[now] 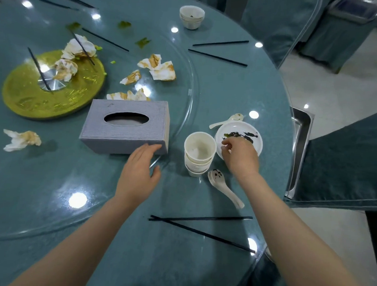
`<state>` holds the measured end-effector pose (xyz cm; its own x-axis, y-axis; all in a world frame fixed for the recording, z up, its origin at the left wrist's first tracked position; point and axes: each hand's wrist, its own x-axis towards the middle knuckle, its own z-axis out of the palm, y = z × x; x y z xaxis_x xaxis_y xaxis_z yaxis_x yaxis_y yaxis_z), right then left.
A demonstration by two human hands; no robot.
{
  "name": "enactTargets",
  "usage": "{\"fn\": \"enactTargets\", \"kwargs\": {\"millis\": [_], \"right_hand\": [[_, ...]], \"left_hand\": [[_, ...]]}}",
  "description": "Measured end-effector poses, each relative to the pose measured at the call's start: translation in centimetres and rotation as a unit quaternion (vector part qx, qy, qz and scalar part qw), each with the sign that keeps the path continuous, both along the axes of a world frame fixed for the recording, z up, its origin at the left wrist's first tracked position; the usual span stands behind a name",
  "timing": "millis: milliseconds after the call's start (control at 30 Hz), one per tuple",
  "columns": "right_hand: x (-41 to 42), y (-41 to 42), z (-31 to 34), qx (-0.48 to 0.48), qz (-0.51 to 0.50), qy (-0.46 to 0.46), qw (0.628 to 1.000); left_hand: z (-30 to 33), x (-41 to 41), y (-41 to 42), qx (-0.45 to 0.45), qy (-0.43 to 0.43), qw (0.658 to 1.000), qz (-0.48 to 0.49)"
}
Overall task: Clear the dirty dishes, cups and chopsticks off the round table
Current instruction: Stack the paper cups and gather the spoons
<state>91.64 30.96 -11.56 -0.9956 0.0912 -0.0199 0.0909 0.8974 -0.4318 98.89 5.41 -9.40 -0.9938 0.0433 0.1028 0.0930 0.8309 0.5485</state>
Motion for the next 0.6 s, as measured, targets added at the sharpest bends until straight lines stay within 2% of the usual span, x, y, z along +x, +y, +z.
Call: {"fn": "enactTargets", "kwargs": {"millis": [133, 200, 333, 433, 600], "right_hand": [[-3.8, -0.4, 0.2, 0.059, 0.037, -0.01, 0.998], [-5.4, -0.7, 0.1, 0.067, 0.055, -0.011, 0.996], [-7.5, -1.7, -0.6, 0.096, 0.097, -0.012, 0.991], [-8.4, -2.2, -1.2, 0.137, 0.109, -0.009, 0.985], [-9.3, -2.9, -1.7, 0.226, 0.16, -0.035, 0.96]], "left_hand": [[0.7, -0.6, -0.6, 0.009, 0.017, 0.999, 0.029], [0.9, -0.9, -0.9, 0.002, 0.055, 0.998, 0.035], [1.0, -1.7, -1.6, -0.075, 0.148, 0.986, 0.016], [0.9, -2.1, -1.7, -0.093, 0.14, 0.986, 0.015], [1.2, -3.0, -2.1, -0.127, 0.079, 0.989, -0.02]]}}
